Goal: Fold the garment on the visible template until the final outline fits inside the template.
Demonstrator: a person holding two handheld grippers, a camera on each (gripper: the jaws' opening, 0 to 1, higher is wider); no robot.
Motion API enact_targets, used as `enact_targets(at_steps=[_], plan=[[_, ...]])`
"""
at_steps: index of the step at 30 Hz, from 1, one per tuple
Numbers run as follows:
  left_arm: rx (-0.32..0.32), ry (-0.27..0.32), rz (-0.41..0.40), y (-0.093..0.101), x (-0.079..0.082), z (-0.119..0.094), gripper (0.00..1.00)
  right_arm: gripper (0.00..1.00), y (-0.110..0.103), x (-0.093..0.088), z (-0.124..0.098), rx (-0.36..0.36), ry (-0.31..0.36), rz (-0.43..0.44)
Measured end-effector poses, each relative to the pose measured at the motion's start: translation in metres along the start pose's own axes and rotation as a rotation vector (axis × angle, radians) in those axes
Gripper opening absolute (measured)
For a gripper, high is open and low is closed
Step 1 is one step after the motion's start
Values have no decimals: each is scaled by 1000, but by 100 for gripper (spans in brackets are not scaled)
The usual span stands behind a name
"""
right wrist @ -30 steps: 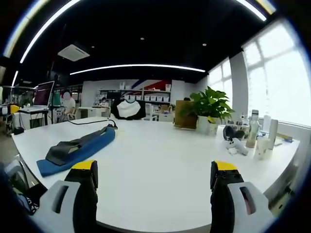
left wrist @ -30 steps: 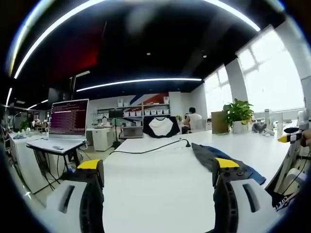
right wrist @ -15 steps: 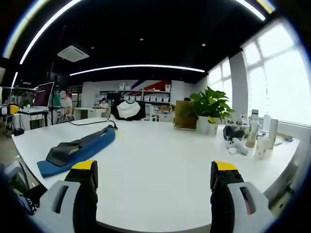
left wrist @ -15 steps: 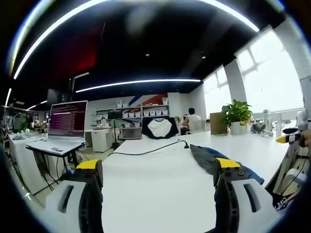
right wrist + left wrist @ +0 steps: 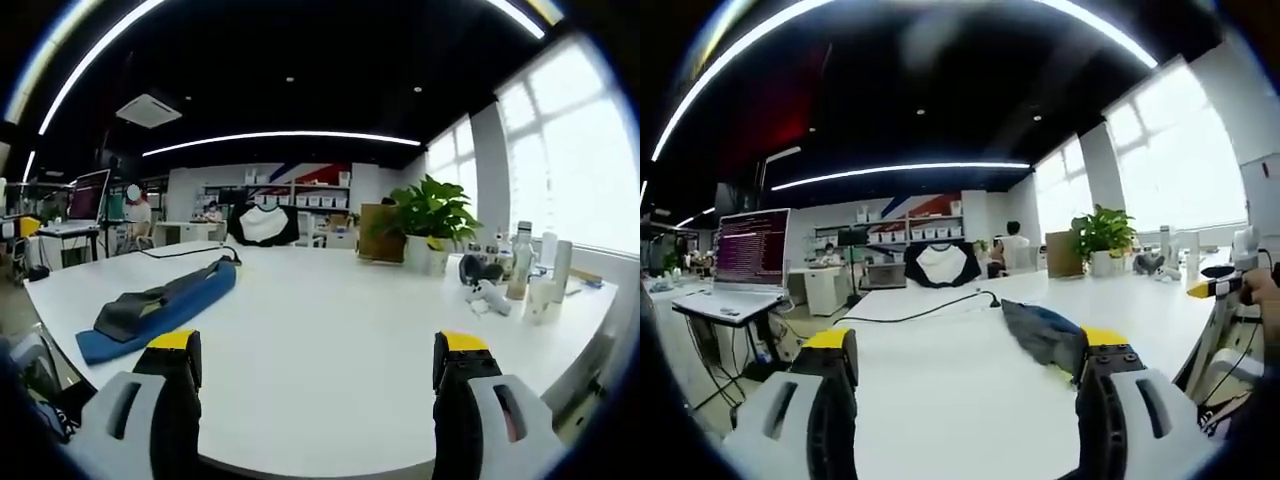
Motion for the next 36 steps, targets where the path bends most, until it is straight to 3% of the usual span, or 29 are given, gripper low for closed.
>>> enact_targets(at_steps=[5,10,13,16,20,24,31,34,36], plan=[[-72,-7,-34,18,-6,16,93,99,-2,0,-1,8,3,3],[-125,-3,3,31,-9,29,94,99,-2,0,0,6,-1,2],[-181,12,77,42,-10,39,93,99,-2,-3,2,6,-14,4],[-222,-4,79,53,-21,50,86,99,-3,0,0,7,-8,-6],[-284,-36,68,69,-32,62,83,99,-4,2,-2,13,2,-1],[-339,-28,63,84,-36,72,79,99,-1,2,-1,6,0,1],[-426,-75,86,107,-53,87,70,99,0,-2,1,7,-11,10],[-466,-69,108,118,-61,95,62,99,0,-2,0,8,-9,9],[-529,-91,116,128,-67,99,58,99,0,-1,-1,9,-8,10]])
Point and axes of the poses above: the point that each gripper's makers call its tool centre point, and the gripper's own axes: z roughly forward along the fingers, y roughly to its right, x roughly out of its top, the point moved 4 cm from there along -z, roughly backward along the fingers, and after that the axes turned 15 degrees about -x, right-handed, at the moved point
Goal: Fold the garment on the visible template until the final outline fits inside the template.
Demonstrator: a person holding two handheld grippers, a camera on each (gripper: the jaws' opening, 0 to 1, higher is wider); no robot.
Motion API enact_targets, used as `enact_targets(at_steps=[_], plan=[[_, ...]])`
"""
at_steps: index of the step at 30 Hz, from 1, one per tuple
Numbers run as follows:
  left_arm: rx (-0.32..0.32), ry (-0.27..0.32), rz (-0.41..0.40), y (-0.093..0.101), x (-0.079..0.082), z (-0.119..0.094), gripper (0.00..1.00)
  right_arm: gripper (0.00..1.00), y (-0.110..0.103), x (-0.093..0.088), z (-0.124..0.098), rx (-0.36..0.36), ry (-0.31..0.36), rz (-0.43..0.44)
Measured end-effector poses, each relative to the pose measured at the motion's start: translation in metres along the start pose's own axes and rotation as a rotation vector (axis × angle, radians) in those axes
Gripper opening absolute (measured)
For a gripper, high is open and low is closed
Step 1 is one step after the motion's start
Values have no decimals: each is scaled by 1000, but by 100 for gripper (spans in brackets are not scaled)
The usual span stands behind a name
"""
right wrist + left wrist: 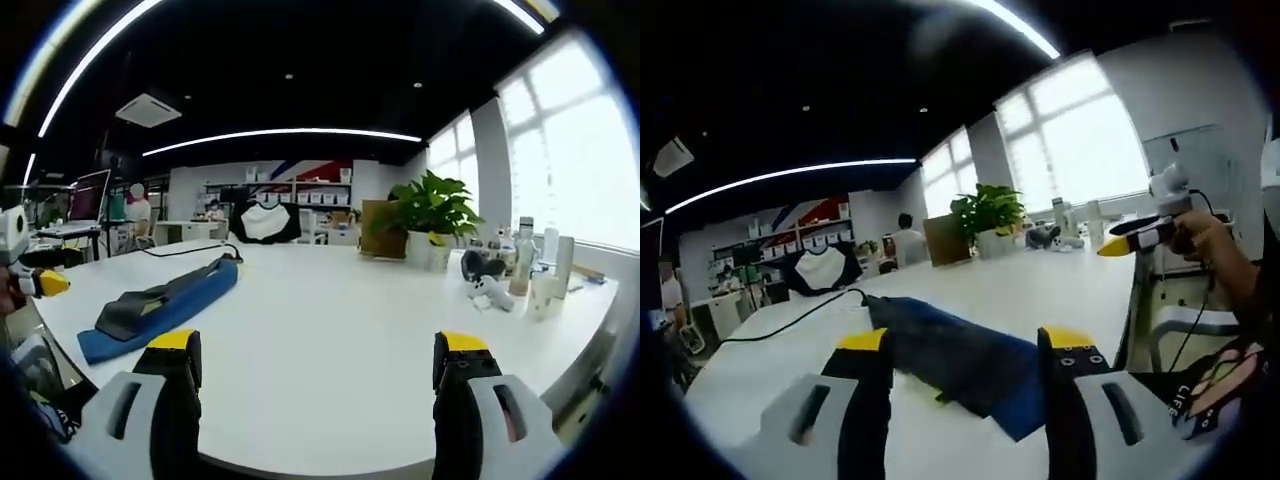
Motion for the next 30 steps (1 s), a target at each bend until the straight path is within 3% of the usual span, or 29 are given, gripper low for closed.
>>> enact_targets(at_steps=[3,9,10,12,16,20,22,30], plan=[[-69,-17,-1,6,-5,10,47,99,1,1,-1,-3,4,3],[-124,-90,-19,8,-22,32,43,99,1,1,0,-6,-4,2],[-175,-70,-62,12,-25,39,42,99,1,1,0,-5,-3,1],[-215,-55,-172,15,-30,44,38,99,-2,0,0,3,-5,0],[-177,-138,-128,7,-45,49,32,99,-3,-2,2,8,-14,3],[-200,-145,-163,5,-49,53,28,99,-1,-2,2,5,-15,2],[-229,-177,-162,9,-53,56,27,99,-1,-2,2,3,-16,3],[-229,-244,-189,10,-63,62,18,99,-3,-5,5,16,-31,5]])
Point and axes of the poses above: the point that each gripper's makers call its tool centre point, and the gripper's own axes: z roughly forward along the fingers, y roughly to its right, x roughly out of its top, the point moved 4 cm from there along -z, roughly backward along the fingers, and after that the axes turned 15 degrees about -x, right-handed, at the moved point
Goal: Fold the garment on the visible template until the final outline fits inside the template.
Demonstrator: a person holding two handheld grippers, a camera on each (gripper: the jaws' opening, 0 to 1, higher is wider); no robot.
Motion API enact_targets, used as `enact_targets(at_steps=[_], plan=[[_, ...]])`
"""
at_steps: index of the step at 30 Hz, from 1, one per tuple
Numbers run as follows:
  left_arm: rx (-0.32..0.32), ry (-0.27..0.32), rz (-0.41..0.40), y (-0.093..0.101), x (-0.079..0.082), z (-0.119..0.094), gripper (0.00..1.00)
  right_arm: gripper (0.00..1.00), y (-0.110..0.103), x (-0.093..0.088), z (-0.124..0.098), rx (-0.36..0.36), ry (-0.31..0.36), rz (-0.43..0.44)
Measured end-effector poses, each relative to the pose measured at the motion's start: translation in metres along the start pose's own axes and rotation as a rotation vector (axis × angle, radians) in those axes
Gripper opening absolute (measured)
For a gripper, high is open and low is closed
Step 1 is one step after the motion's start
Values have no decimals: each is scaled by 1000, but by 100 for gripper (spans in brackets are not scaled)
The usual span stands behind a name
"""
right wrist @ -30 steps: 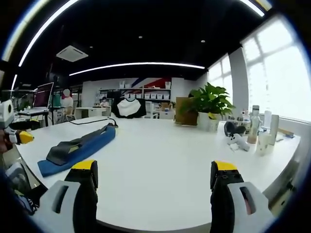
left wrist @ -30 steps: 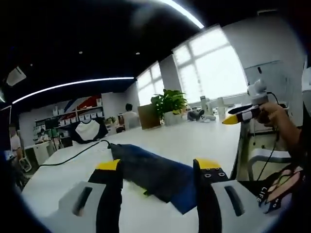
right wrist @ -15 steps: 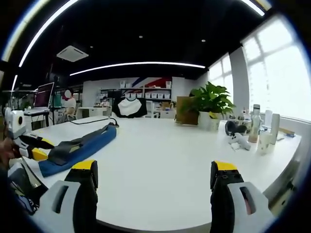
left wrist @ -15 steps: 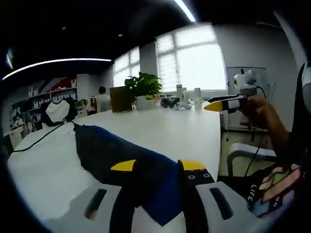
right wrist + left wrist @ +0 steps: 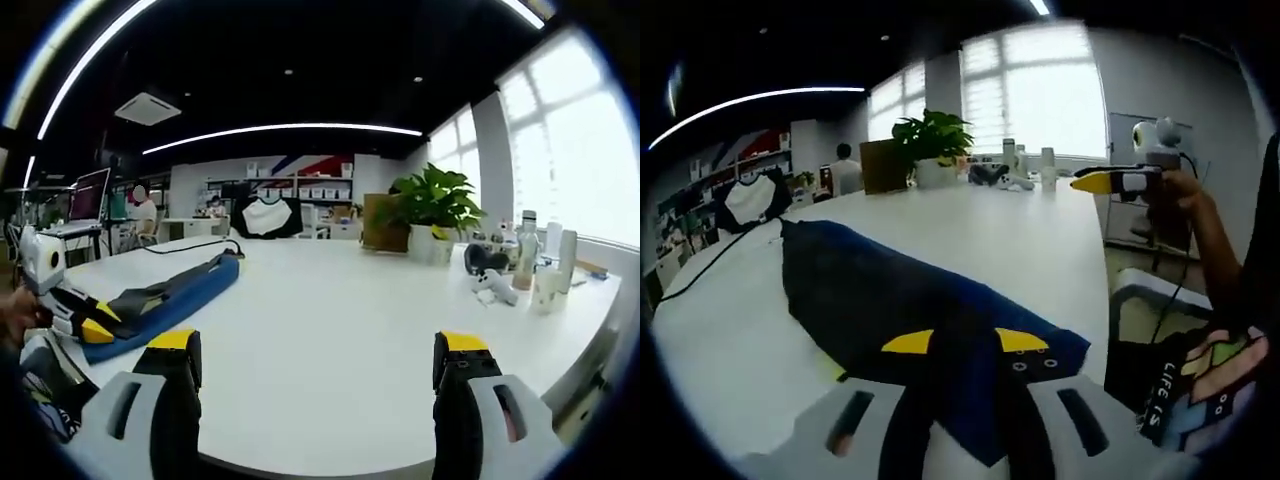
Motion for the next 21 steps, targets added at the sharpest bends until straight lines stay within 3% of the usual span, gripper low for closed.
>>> enact_targets(at_steps=[4,7,11,13,16,21], plan=[[21,-13,11,-4,2,-1,12,99,0,-1,1,2,-3,4],[58,-16,37,-10,2,-2,3,99,2,-1,1,-3,-2,11],[58,6,-22,-8,3,-3,2,99,2,-3,2,-1,-8,14],[58,27,-36,-6,6,-4,2,99,2,-3,1,-2,-6,23],[58,110,-58,-4,15,-9,2,99,1,-1,0,2,-2,11],[53,154,-80,-6,23,-18,2,99,-3,-1,3,5,-5,12]])
Point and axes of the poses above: the point that each gripper's makers call its tool centre point, and the gripper's own axes: z roughly forward along the fingers, y roughly to its right, x roughly out of its top, the point moved 4 cm from there along -z, roughly backward along the fingers, and after that the axes turned 15 degrees about -x, right-handed, at the moved point
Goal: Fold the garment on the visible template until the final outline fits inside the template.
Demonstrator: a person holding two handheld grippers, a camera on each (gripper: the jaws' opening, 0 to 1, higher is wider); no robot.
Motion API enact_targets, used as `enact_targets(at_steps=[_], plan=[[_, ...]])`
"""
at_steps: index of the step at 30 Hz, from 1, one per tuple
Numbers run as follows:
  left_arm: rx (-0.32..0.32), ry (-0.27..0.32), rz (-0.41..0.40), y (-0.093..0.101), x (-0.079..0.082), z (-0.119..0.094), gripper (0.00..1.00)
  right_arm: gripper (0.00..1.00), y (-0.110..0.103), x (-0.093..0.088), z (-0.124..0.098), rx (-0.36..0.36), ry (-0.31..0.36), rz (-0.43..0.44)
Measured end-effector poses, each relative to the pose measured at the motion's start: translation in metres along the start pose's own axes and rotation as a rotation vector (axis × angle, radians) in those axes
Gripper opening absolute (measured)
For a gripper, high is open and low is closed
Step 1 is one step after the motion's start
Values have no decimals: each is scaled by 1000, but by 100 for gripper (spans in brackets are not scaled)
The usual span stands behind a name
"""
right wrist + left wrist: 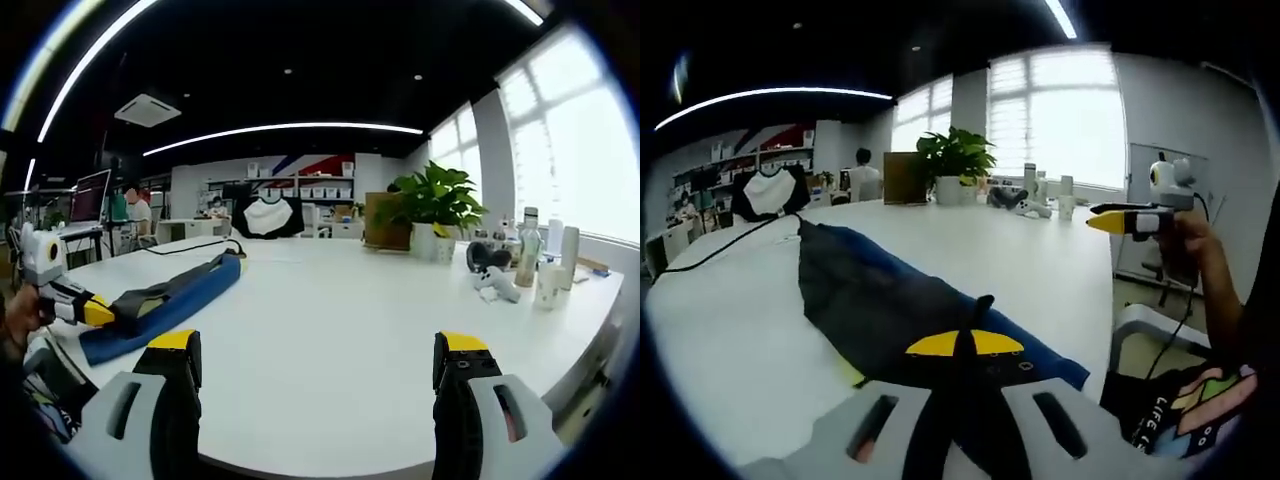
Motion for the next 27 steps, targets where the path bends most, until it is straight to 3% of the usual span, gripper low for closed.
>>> enact_targets(at_steps=[2,4,9,16,18,27], plan=[[7,16,-3,-2,6,-3,2,99,-2,-2,2,1,-8,-4],[-21,55,-62,1,14,-4,2,99,-3,-3,1,12,-17,-9],[19,32,25,-4,27,-8,2,99,-4,1,-2,19,-6,-7],[83,73,33,-7,45,-16,2,99,-2,1,-1,18,-8,-9],[127,91,106,-8,57,-24,2,99,-4,0,-1,25,-9,-9],[191,121,147,-17,84,-49,2,97,-8,-1,0,41,-7,-20]])
Point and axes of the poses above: the point that each gripper's makers call its tool centre point, and the gripper's own axes: z roughly forward along the fingers, y roughly to its right, x roughly out of its top, the point moved 4 cm from there along -z, roughly backward along the fingers, and after that the axes turned 15 degrees about -x, right-handed, at the moved point
